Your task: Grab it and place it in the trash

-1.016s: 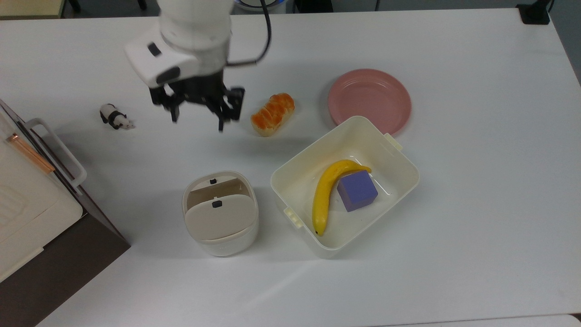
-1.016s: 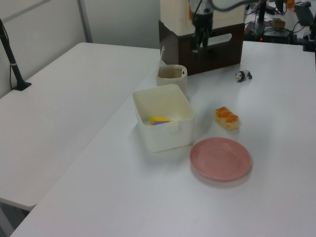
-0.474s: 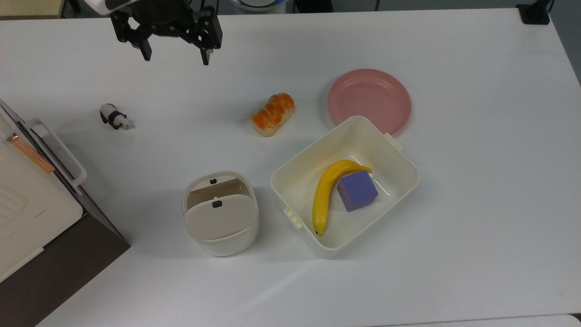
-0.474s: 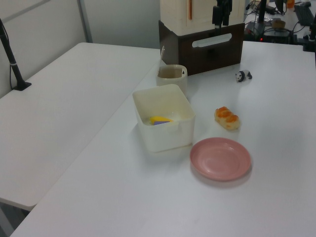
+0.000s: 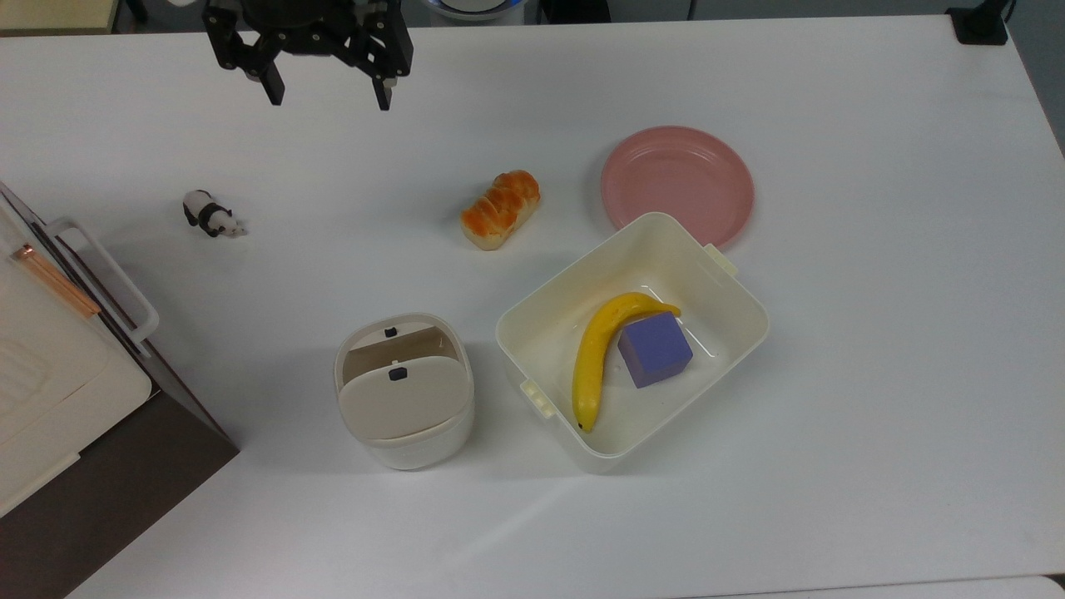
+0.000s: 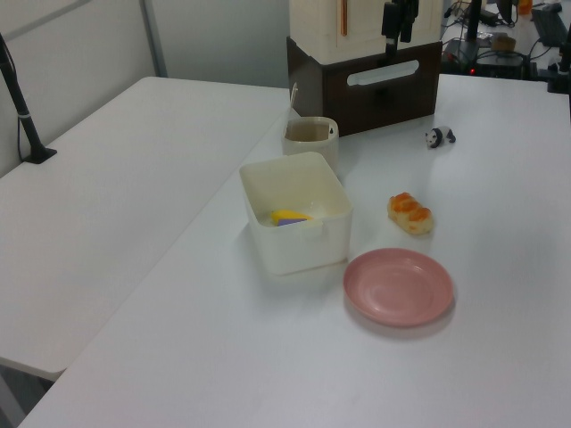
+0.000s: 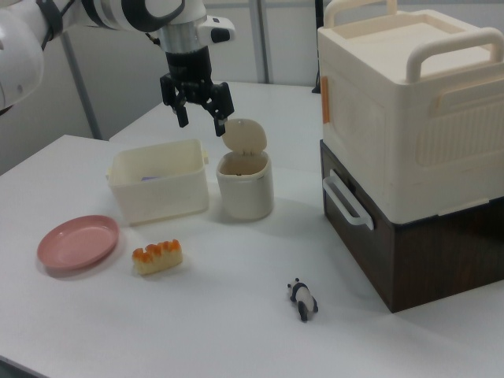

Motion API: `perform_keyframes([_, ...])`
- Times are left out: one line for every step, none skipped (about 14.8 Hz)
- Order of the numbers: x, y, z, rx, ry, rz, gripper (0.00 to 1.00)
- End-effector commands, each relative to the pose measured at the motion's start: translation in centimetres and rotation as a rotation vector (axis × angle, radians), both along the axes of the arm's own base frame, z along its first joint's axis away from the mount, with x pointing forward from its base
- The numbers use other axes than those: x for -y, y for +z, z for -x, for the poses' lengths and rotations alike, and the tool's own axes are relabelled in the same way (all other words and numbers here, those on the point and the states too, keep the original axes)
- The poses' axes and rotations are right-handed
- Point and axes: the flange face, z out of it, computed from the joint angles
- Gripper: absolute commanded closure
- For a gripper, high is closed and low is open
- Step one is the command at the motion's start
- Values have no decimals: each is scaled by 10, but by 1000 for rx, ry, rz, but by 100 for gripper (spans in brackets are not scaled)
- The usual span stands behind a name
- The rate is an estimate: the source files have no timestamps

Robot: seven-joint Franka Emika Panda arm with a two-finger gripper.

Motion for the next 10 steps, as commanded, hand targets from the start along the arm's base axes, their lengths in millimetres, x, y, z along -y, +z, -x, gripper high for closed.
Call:
perform_keyframes([2,25,23,13,-6,-10,0])
perform_keyframes([3,27,29,15,-10,-6,0])
perform_keyframes([3,31,32,20,-16,-1,0])
perform_keyframes([0,35,35,24,-17,4,0])
perform_keyframes([-4,34,40,23,-15,7,0])
perform_keyframes([-4,34,44,32,-15,9,0])
perform_keyframes([-4,37,50,49,-17,12,0])
perform_keyframes([-3,37,50,57,-20,10,0])
perform_keyframes([-4,37,50,56,-20,4,0])
perform_keyframes([-5,37,51,52,-27,-3,0])
